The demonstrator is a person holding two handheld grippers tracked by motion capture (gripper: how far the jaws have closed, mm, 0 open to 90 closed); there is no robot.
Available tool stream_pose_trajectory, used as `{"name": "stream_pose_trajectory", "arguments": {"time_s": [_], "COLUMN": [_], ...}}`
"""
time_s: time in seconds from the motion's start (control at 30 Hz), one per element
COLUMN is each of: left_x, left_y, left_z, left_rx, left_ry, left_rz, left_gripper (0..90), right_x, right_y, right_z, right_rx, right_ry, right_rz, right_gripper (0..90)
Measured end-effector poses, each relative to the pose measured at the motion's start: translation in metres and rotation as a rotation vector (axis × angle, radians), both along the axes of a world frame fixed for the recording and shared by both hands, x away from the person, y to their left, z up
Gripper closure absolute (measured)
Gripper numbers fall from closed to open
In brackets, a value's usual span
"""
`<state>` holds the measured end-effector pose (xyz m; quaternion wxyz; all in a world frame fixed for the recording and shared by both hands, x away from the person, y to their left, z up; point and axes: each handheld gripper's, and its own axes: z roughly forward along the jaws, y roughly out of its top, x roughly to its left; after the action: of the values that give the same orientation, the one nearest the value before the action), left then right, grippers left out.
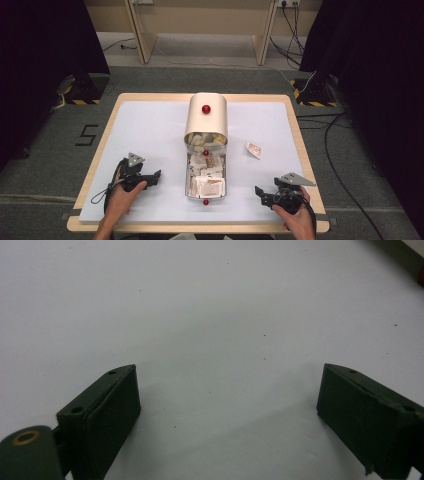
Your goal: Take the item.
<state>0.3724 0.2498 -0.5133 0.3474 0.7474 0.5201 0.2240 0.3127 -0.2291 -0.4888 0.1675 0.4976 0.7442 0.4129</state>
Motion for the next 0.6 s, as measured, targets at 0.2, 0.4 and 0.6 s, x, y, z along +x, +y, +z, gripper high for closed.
{"name": "stream_pose_trajectory", "arguments": {"time_s": [0.2,0.4,0.6], "left_x": [0.0,0.0,0.0], "left_y": [0.0,0.0,0.0], "left_z": [0.0,0.0,0.0], "left_rx": [0.0,0.0,0.0], "left_ry": [0.0,0.0,0.0], "left_rz": [0.0,0.0,0.0], "left_gripper": [9.3,9.3,9.2], "right_x": [-0.003,-0.0068,-0.0101], "right_y": [-0.0027,-0.0048,-0.0076], "right_z": [-0.0015,-0.002,-0.0028], "right_rx": [-0.003,-0.013,-0.026], "right_ry": [0.001,0.003,0.0], "right_rz": [0.0,-0.005,-0.006], "right_gripper": [16.3,16.3,16.3]}}
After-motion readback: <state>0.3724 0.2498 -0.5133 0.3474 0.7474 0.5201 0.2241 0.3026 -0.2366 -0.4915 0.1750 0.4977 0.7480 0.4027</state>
